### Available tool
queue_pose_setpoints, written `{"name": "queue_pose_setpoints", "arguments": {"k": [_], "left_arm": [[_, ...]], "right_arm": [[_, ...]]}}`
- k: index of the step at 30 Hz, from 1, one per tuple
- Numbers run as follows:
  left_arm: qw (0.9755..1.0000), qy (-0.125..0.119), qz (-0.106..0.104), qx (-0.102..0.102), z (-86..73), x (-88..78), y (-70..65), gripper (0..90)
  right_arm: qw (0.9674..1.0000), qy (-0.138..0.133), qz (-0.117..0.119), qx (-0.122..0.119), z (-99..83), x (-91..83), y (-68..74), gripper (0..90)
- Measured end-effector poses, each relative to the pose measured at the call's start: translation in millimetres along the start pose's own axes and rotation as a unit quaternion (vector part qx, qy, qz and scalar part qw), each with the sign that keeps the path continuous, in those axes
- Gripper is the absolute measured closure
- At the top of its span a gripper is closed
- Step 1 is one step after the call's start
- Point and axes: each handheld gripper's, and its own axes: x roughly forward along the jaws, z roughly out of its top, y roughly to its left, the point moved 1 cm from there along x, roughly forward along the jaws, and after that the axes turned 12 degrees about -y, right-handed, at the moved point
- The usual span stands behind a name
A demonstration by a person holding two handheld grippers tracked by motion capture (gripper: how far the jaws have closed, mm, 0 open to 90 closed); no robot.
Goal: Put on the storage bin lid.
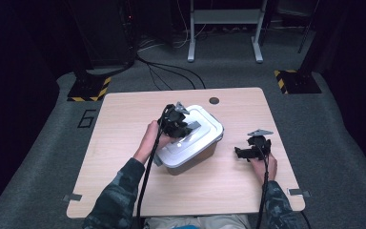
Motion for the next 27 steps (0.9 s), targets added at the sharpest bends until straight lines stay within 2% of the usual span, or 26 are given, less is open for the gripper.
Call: {"name": "queue_pose_setpoints", "arguments": {"k": [3, 5, 8, 13, 16, 20, 21, 22, 24, 25, 27], "left_arm": [[1.0000, -0.001, -0.008, 0.003, -0.6, 0.8, 0.4, 66.2], [0.9997, 0.004, -0.017, 0.016, -0.6, 1.9, 0.2, 66.2], [0.9995, 0.010, -0.019, 0.024, -1.4, 3.8, 0.1, 66.2], [0.9995, 0.009, -0.022, 0.019, -4.0, 5.7, 3.1, 66.0], [0.9994, -0.002, -0.033, 0.001, -7.9, 5.6, 6.9, 65.9], [0.9992, -0.010, -0.037, -0.008, -10.7, 5.1, 9.0, 65.4], [0.9994, -0.009, -0.032, -0.009, -10.7, 4.9, 8.9, 56.9], [0.9995, -0.007, -0.029, -0.011, -10.7, 4.8, 9.2, 56.9], [0.9995, -0.012, -0.023, -0.020, -10.7, 1.7, 9.6, 46.9], [0.9996, -0.011, -0.016, -0.022, -10.6, 0.1, 9.6, 38.8], [0.9993, -0.018, -0.008, -0.032, -11.7, -4.9, 11.5, 31.1]], "right_arm": [[1.0000, 0.000, 0.000, 0.000, 0.0, 0.0, 0.0, 2.6], [1.0000, 0.000, 0.000, 0.000, 0.0, 0.0, 0.0, 2.6], [1.0000, 0.000, 0.000, 0.000, 0.0, 0.0, 0.0, 2.7], [1.0000, 0.000, 0.000, 0.000, 0.0, 0.0, 0.0, 2.7], [1.0000, 0.000, 0.000, 0.000, 0.0, 0.0, 0.0, 2.7], [1.0000, 0.000, 0.000, 0.000, 0.0, 0.0, 0.0, 2.7], [1.0000, 0.000, 0.000, 0.000, 0.0, 0.0, 0.0, 2.7], [1.0000, 0.000, 0.000, 0.000, 0.0, 0.0, 0.0, 2.7], [1.0000, 0.000, 0.000, 0.000, 0.0, 0.0, 0.0, 2.7], [1.0000, 0.000, 0.000, 0.000, 0.0, 0.0, 0.0, 2.7], [1.0000, 0.000, 0.000, 0.000, 0.0, 0.0, 0.0, 2.7]]}}
